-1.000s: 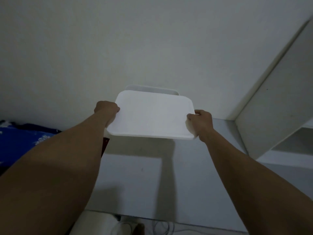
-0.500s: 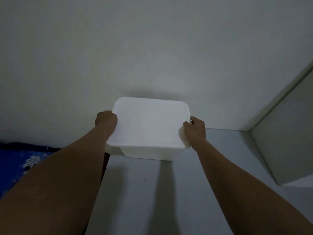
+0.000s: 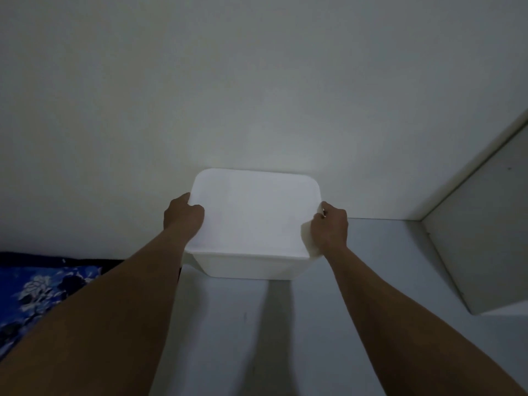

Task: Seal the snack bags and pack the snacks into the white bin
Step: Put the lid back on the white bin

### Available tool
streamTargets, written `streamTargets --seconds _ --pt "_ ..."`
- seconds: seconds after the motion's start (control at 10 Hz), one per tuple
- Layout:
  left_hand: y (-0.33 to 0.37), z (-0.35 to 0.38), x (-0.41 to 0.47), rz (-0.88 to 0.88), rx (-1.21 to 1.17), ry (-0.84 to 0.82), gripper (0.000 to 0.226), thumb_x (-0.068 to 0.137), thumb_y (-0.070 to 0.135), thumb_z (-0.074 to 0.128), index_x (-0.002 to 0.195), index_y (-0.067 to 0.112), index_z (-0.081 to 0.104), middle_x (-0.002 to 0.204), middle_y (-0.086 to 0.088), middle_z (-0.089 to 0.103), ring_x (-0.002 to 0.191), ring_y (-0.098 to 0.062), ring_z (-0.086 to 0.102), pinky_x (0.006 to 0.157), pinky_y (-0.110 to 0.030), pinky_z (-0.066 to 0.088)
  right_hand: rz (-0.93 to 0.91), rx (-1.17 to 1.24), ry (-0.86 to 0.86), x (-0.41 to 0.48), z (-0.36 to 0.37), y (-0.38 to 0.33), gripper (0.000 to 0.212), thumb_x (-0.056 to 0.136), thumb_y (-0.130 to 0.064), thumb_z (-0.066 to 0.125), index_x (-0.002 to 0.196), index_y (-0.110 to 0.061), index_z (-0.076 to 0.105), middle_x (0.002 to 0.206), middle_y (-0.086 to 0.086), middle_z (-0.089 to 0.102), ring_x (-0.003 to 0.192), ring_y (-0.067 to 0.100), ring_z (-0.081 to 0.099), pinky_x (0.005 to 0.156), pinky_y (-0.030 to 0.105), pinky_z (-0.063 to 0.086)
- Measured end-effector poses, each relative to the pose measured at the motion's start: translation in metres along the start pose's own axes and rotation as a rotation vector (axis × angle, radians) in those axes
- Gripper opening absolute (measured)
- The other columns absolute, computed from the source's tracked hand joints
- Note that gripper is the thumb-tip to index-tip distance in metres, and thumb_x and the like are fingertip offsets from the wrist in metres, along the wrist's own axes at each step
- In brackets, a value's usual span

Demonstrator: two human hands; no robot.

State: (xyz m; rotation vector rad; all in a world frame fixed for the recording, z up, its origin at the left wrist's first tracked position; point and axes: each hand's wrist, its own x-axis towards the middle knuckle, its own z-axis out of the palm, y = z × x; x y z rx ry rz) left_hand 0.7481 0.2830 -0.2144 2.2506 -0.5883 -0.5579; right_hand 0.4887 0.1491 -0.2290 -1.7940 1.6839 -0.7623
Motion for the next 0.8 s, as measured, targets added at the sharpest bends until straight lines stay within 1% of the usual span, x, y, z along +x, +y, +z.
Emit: streamTargets --seconds 0.1,0.2,0.3,0.4,0.5,0.6,0.7,0.8 --pt "-0.004 0.000 0.001 0.009 0.022 -0.006 0.053 0.083 0.027 0.052 0.135 0.020 0.055 0.129 -0.010 0.062 0.114 -0.036 0.058 0.097 -0.042 0.049 0.002 -0.020 -0.023 0.004 0.003 0.004 0.024 0.085 0.001 0.039 0.064 -0.010 0.033 0.083 0.017 0.048 0.080 0.031 0.051 0.050 0.029 0.028" --pt "-0.006 0.007 0.001 0.038 0.097 -0.002 0.059 0.087 0.035 0.049 0.144 0.018 0.046 0.140 -0.012 0.054 0.124 -0.036 0.053 0.105 -0.045 0.044 -0.016 -0.111 -0.090 0.005 0.002 0.005 0.015 0.088 -0.001 0.037 0.082 -0.006 0.050 0.097 0.020 0.055 0.097 0.039 0.057 0.066 0.033 0.039" --pt "-0.003 0.013 -0.001 0.055 0.199 0.022 0.060 0.099 0.027 0.043 0.155 0.017 0.023 0.154 -0.013 0.038 0.138 -0.035 0.039 0.111 -0.042 0.033 -0.047 -0.153 -0.185 0.003 0.002 0.002 0.045 0.096 -0.003 0.036 0.140 0.000 0.043 0.137 0.023 0.048 0.127 0.039 0.047 0.099 0.039 0.041" --pt "-0.005 0.022 -0.008 0.284 0.425 0.045 0.057 0.103 0.029 0.034 0.156 0.018 0.018 0.161 -0.016 0.020 0.146 -0.033 0.024 0.117 -0.047 0.026 -0.147 -0.205 -0.240 -0.004 0.007 0.003 0.056 0.102 -0.022 0.036 0.152 -0.001 0.023 0.155 0.021 0.027 0.140 0.038 0.033 0.111 0.047 0.035" --pt "-0.009 0.028 -0.012 0.322 0.619 -0.025 0.063 0.101 0.053 0.019 0.157 0.024 0.009 0.164 -0.015 -0.001 0.152 -0.030 0.002 0.120 -0.054 0.009 -0.193 -0.389 -0.309 -0.006 0.011 0.004 0.064 0.103 -0.040 0.030 0.154 -0.004 0.016 0.163 0.022 0.005 0.148 0.036 0.016 0.115 0.054 0.028" --pt "-0.015 0.030 -0.012 0.337 0.707 -0.045 0.069 0.098 0.062 0.014 0.157 0.027 0.002 0.164 -0.013 -0.009 0.152 -0.031 -0.005 0.119 -0.057 0.003 -0.180 -0.451 -0.358 -0.003 0.011 0.007 0.068 0.101 -0.047 0.023 0.155 -0.006 0.014 0.164 0.020 -0.001 0.149 0.036 0.010 0.115 0.058 0.025" --pt "-0.009 0.024 -0.013 0.303 0.667 -0.080 0.068 0.098 0.062 0.014 0.156 0.030 0.003 0.164 -0.013 -0.008 0.151 -0.032 -0.006 0.118 -0.058 0.000 -0.175 -0.477 -0.393 -0.005 0.002 0.000 0.074 0.094 -0.056 0.017 0.152 -0.012 0.023 0.163 0.017 0.005 0.148 0.037 0.011 0.113 0.062 0.026" --pt "-0.013 0.017 -0.048 0.349 0.413 0.032 0.062 0.100 0.055 0.025 0.155 0.026 0.019 0.164 -0.013 0.008 0.151 -0.030 0.005 0.120 -0.053 0.008 -0.136 -0.244 -0.345 -0.022 -0.039 -0.029 0.065 0.100 -0.047 0.041 0.155 -0.015 0.025 0.161 0.015 0.021 0.147 0.031 0.023 0.116 0.046 0.025"
